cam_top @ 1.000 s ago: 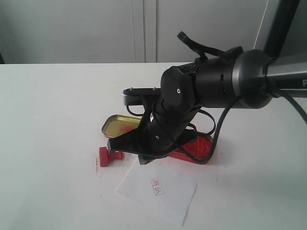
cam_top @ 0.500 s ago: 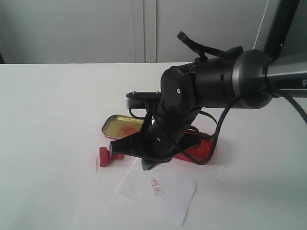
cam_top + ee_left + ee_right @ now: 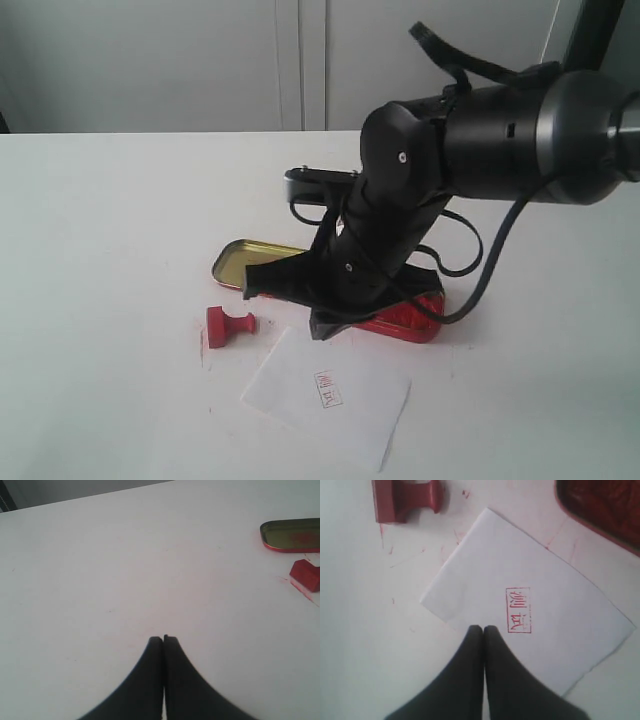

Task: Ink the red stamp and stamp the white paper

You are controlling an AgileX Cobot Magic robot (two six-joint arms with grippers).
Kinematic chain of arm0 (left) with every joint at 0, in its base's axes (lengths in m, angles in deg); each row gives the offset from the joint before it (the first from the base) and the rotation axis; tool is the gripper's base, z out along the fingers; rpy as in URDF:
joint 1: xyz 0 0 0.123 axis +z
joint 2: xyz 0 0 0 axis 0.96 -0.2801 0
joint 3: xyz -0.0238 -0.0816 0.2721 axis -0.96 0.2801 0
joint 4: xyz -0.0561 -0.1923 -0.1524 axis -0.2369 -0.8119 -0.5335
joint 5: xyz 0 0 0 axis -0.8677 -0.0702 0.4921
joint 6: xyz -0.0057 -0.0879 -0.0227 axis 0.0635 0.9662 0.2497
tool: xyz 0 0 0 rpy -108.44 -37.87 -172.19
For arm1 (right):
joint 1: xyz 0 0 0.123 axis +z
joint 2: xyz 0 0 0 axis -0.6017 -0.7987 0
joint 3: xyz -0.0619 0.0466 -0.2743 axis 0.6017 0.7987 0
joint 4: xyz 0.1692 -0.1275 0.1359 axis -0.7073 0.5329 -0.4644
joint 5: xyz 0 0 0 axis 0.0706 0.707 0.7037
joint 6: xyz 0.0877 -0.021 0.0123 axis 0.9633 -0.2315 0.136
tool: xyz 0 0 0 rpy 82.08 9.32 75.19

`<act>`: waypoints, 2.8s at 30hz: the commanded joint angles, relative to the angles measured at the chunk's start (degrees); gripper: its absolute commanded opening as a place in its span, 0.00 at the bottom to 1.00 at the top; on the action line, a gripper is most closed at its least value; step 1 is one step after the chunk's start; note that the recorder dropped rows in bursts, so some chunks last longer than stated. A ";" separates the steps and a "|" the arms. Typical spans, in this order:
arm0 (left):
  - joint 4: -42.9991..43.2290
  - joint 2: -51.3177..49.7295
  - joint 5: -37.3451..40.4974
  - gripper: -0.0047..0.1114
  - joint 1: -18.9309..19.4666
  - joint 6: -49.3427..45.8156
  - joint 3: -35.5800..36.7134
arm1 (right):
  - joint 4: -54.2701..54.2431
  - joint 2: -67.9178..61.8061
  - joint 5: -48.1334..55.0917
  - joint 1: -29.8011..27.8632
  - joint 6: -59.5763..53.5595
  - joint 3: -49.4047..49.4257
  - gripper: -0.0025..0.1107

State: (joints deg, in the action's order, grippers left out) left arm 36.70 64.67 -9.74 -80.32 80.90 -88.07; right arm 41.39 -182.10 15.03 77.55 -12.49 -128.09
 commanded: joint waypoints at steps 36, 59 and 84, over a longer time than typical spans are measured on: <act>-0.16 0.20 -0.19 0.04 0.16 -0.16 0.19 | 4.07 2.91 8.48 -8.91 -3.39 1.44 0.02; -0.16 0.20 -0.19 0.04 0.16 -0.16 0.19 | 4.43 10.00 7.30 -20.67 -6.47 9.83 0.02; -0.16 0.20 -0.19 0.04 0.16 -0.16 0.19 | 9.35 19.31 9.12 -21.32 -7.67 12.22 0.02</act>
State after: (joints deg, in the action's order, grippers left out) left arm 36.70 64.67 -9.74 -80.32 80.90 -88.07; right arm 48.56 -164.19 23.51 56.65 -19.42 -116.13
